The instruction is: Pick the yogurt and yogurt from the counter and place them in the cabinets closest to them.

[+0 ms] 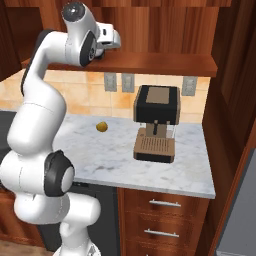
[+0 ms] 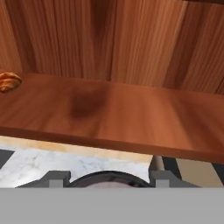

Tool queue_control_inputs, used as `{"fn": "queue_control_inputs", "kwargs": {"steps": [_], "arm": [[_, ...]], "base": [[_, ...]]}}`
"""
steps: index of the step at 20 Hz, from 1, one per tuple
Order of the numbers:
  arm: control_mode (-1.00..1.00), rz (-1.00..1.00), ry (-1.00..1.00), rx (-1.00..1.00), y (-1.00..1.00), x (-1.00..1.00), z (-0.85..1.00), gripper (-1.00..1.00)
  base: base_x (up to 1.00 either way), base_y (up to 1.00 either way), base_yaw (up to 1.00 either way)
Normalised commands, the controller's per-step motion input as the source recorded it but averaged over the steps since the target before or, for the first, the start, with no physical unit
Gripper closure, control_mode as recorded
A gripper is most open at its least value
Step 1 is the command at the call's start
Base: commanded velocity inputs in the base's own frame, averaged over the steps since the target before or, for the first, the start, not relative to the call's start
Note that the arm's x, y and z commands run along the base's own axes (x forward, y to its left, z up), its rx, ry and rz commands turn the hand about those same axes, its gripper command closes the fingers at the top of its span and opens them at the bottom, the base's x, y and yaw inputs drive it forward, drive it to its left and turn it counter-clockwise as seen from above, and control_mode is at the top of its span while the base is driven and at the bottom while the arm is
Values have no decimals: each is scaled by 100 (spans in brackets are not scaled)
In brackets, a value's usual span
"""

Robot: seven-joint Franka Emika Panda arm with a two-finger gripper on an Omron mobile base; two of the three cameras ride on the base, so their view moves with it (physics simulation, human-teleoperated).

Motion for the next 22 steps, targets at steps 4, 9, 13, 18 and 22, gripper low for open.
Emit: {"fn": "queue_control_inputs", "kwargs": {"steps": [4,9,13,18,22], "arm": [[-100,0,0,4,9,43,0,100],[-100,2,6,0,6,38,-12,100],[-100,3,7,0,2,30,-24,100],[-100,3,4,0,0,40,-3,100],[-100,0,1,0,0,3,0,100]], "base": [[0,0,0],[0,0,0],[0,0,0],[0,0,0],[0,0,0]]}}
